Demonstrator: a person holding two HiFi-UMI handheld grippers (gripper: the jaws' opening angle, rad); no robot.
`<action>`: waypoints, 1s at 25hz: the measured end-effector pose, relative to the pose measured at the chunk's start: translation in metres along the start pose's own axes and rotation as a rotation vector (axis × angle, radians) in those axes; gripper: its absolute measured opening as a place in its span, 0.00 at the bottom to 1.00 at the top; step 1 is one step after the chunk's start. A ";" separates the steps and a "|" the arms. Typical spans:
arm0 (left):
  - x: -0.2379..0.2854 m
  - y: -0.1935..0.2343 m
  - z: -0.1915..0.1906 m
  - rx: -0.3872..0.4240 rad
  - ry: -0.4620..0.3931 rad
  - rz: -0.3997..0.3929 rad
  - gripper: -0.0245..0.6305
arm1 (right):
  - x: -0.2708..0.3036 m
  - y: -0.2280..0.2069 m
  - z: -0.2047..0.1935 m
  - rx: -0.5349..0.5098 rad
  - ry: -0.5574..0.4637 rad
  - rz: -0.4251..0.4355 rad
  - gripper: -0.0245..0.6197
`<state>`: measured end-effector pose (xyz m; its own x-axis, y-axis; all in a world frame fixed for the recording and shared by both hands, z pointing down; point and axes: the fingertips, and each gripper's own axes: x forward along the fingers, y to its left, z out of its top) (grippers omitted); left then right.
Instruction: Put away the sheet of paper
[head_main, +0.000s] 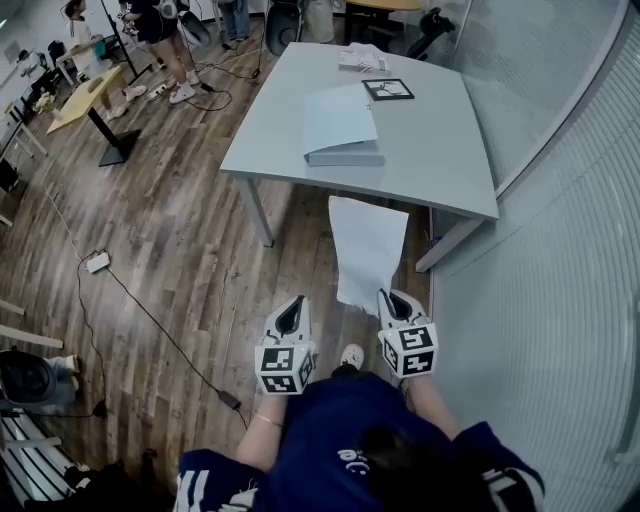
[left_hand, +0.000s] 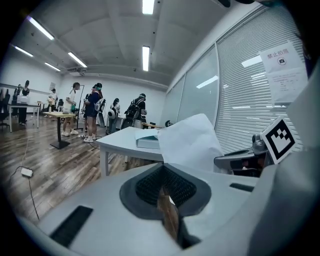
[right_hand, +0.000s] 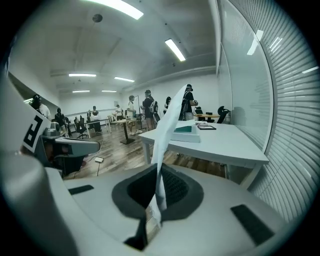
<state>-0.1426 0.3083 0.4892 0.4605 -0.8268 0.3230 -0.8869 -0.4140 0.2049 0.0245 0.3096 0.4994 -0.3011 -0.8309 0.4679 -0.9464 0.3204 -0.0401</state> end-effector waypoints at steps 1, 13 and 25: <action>0.009 -0.003 0.002 0.001 0.001 0.003 0.04 | 0.005 -0.007 0.003 -0.008 -0.001 0.006 0.05; 0.102 -0.050 0.025 0.030 -0.002 0.015 0.04 | 0.027 -0.089 0.022 -0.030 -0.010 0.060 0.05; 0.156 -0.044 0.040 0.070 0.015 0.058 0.04 | 0.054 -0.135 0.036 -0.021 -0.009 0.052 0.05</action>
<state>-0.0338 0.1824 0.4933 0.4079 -0.8447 0.3465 -0.9124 -0.3911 0.1206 0.1321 0.2053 0.4982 -0.3512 -0.8169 0.4576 -0.9267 0.3730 -0.0454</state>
